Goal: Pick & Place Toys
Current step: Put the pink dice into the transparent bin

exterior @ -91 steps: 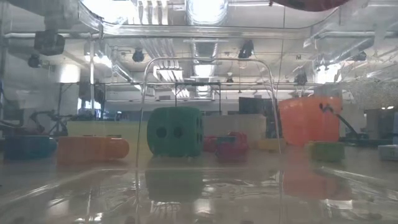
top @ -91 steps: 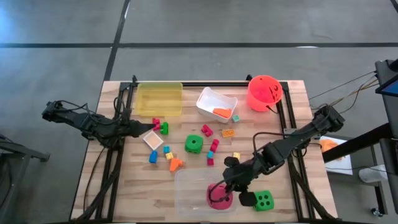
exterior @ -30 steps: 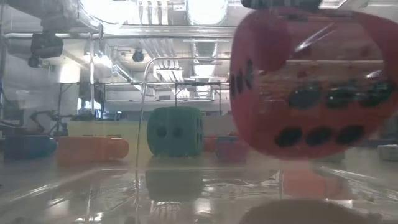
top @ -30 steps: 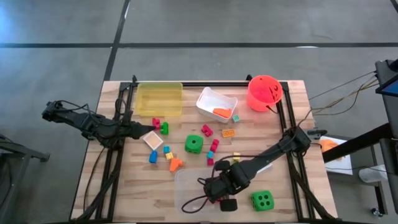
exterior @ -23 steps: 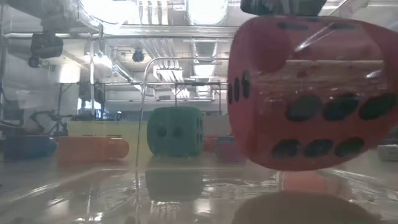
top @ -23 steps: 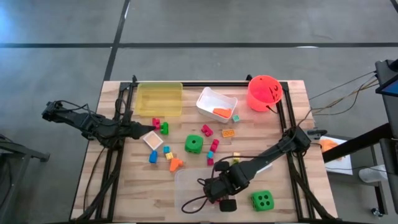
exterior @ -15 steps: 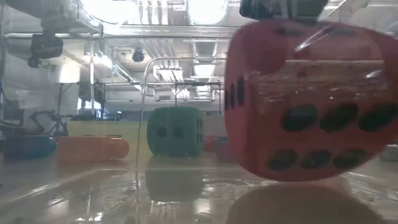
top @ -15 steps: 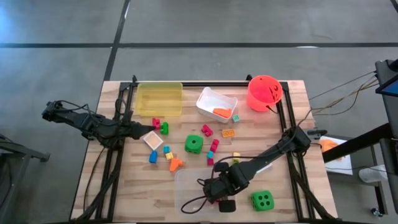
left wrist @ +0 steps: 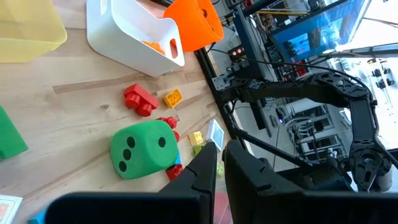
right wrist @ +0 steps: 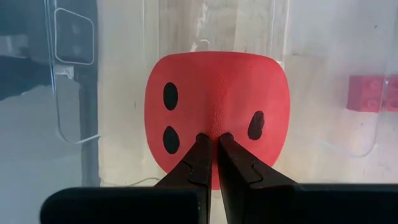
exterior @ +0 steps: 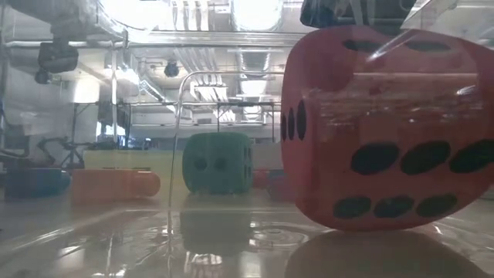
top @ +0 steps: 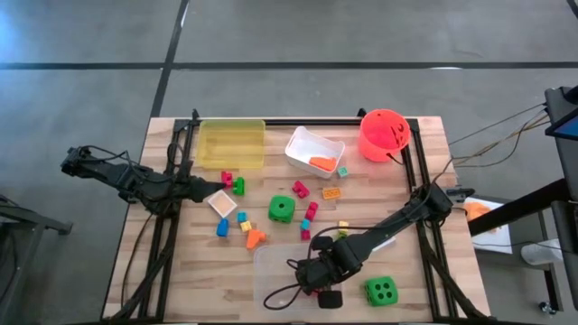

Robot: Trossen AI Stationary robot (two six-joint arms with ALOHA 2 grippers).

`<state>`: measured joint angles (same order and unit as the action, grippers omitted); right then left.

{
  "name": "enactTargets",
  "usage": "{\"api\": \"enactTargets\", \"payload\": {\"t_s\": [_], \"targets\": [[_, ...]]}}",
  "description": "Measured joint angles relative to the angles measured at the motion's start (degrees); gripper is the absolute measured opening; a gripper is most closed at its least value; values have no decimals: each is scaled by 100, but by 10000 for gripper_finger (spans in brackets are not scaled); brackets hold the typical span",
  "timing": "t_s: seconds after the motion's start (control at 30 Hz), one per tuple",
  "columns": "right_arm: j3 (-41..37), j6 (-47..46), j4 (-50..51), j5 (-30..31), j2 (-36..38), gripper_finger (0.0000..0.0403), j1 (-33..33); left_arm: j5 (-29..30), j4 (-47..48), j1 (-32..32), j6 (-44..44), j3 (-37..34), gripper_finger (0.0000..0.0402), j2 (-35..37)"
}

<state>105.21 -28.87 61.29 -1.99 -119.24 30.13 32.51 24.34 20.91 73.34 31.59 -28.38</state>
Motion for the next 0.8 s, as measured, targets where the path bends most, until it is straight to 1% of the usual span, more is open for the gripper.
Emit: {"api": "enactTargets", "payload": {"t_s": [0.33,0.43,0.53,0.8], "targets": [[0,-187,-41,-155,-11,9,0,0,2,0,0,0,28,0],[0,-268,-41,-167,-13,18,0,0,2,0,1,0,28,0],[0,-268,-43,-169,-13,51,0,0,2,0,2,0,28,0],[0,-271,-45,-167,-22,162,0,0,2,0,2,0,28,0]]}}
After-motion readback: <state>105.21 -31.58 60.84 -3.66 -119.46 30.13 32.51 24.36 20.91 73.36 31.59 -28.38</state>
